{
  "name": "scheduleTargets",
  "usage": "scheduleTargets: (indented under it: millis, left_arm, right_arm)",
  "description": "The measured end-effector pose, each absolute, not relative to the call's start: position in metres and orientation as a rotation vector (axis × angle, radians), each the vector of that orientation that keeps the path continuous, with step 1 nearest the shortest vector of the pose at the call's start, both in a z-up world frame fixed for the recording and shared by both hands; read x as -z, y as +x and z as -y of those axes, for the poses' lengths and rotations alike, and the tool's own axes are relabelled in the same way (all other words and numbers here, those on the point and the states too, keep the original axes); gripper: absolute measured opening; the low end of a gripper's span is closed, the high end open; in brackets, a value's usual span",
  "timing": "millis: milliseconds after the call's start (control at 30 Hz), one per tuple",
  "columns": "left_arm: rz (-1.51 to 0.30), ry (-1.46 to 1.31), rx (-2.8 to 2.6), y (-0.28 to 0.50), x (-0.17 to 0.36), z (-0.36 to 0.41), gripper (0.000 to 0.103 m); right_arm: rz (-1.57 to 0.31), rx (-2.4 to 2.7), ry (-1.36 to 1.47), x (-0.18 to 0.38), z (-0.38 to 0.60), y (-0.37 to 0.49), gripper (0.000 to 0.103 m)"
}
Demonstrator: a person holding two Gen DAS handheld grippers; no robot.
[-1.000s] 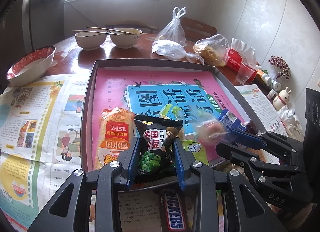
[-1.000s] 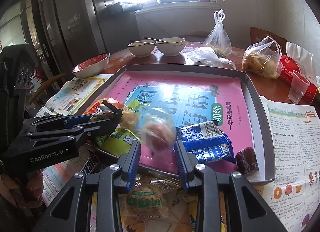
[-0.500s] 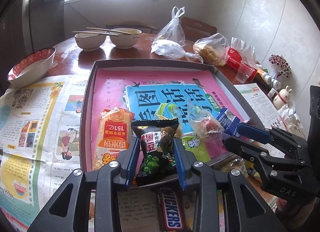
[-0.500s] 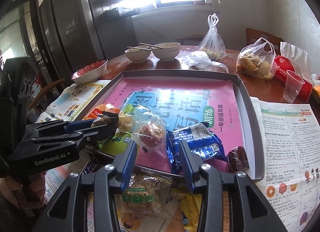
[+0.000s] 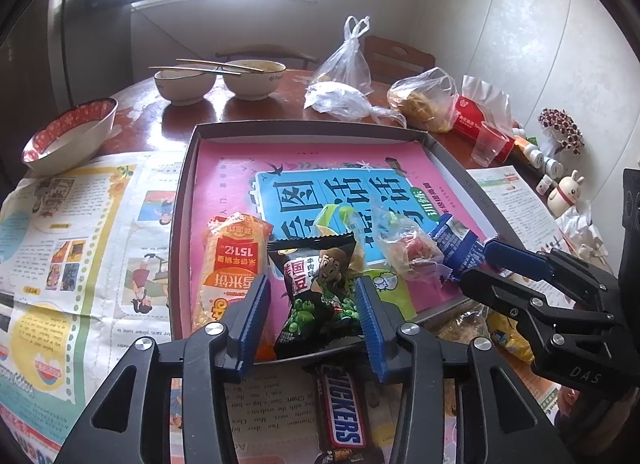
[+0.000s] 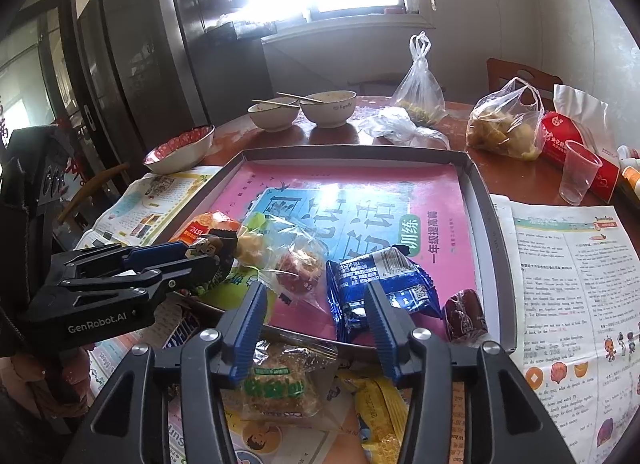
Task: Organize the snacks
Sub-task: 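Open the right tool to drop the pastry bag while the left tool releases the green-pea bag, then withdraw both open tools from the tray toward the snack pile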
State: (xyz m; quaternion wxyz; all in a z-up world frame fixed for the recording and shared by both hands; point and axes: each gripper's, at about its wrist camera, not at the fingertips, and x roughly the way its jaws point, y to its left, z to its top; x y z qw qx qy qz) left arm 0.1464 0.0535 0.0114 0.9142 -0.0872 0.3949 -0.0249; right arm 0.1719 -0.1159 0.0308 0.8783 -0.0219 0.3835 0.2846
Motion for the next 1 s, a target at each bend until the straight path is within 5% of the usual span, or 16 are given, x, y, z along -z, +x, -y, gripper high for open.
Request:
scheduleTargets:
  millis: [433, 1000]
  left_arm:
    - [-0.798, -0.175, 0.039, 0.14, -0.019, -0.053, 0.059]
    - [-0.784, -0.148, 0.052, 0.127, -0.028, -0.046, 0.063]
  right_arm:
    - [-0.777, -0.583, -0.027, -0.039, 0.124, 0.169, 0.058]
    - [-0.751, -0.571, -0.035, -0.046, 0.128, 0.163, 0.062]
